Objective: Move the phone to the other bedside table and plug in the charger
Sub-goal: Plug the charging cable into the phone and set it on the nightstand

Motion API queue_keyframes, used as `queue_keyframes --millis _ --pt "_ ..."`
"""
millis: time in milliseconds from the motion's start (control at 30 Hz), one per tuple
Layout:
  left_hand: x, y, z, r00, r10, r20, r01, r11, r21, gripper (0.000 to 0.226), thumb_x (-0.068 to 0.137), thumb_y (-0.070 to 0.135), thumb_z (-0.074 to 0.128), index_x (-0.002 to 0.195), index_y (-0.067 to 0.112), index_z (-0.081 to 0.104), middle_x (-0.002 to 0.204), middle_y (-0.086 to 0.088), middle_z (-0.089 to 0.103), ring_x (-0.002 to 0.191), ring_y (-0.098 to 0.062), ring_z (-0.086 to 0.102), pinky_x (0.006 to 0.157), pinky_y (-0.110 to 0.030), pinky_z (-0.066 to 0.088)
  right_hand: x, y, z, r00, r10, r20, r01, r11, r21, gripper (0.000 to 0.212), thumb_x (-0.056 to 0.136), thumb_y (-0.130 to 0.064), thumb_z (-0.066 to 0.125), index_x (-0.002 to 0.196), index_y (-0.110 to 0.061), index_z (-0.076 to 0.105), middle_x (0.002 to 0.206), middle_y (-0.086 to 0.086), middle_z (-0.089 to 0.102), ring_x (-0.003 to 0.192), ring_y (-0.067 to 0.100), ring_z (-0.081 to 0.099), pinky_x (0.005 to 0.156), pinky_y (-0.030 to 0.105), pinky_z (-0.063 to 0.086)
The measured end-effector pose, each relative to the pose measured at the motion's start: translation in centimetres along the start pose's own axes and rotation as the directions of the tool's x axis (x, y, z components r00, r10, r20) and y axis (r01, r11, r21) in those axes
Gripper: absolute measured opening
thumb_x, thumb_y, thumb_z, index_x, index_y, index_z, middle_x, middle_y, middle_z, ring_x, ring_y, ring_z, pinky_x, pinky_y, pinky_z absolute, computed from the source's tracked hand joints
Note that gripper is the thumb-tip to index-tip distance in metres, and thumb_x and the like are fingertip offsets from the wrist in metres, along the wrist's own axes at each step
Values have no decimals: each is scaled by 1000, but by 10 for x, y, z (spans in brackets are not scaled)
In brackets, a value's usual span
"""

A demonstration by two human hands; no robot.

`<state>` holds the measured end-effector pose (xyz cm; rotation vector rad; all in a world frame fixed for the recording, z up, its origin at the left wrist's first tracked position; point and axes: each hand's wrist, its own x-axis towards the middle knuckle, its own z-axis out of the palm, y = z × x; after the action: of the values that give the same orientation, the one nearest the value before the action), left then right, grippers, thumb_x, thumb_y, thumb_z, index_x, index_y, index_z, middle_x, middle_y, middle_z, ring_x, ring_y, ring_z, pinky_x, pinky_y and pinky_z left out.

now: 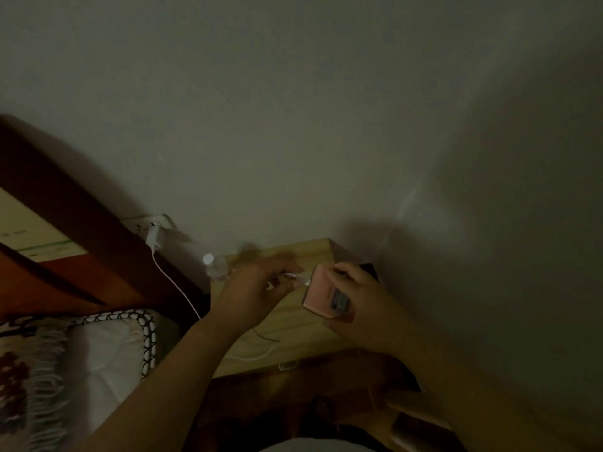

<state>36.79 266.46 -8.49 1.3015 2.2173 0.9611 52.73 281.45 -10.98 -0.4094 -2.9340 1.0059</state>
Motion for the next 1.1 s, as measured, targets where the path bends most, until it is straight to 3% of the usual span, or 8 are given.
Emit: queue_keyframes --millis 200,433,667,800,967,1100 --pt "16 -34 24 994 -110 7 110 994 -21 15 83 28 63 97 23 70 94 13 67 84 -9 63 75 -28 51 17 33 26 995 57 87 -60 998 33 88 77 -45 66 144 -28 13 147 -8 16 131 14 22 98 24 28" --pt "30 -85 70 975 -217 39 217 976 6 8 84 30 62 90 29 68 87 12 66 71 -7 60 69 -30 52 39 79 74 983 71 170 -72 997 -4 84 79 -48 61 144 -27 11 142 -20 7 130 15 19 100 24 24" --pt "41 -129 111 962 -271 19 268 959 89 7 83 30 62 88 30 67 92 7 69 68 -7 59 60 -23 46 59 117 115 968 109 227 -108 994 -20 84 79 -45 62 144 -23 13 148 -3 15 128 20 24 102 33 31" --pt "38 -159 138 964 -263 44 257 960 114 19 84 32 61 102 31 64 98 5 67 78 -6 56 62 -21 41 67 140 144 958 141 249 -138 990 -28 84 79 -42 64 144 -22 14 148 1 16 128 23 25 101 36 33" --pt "35 -206 176 960 -260 107 239 954 182 36 86 33 58 121 25 55 118 -4 59 106 -20 55 83 -31 45 78 173 189 951 169 257 -167 986 -30 80 80 -37 64 143 -20 18 146 6 22 124 26 31 97 38 37" --pt "37 -247 205 934 -310 177 266 935 235 47 87 36 55 132 26 45 131 -7 50 117 -23 48 92 -36 44 91 199 228 936 220 274 -220 975 -31 76 79 -34 63 141 -17 22 144 7 25 124 28 32 95 41 39"
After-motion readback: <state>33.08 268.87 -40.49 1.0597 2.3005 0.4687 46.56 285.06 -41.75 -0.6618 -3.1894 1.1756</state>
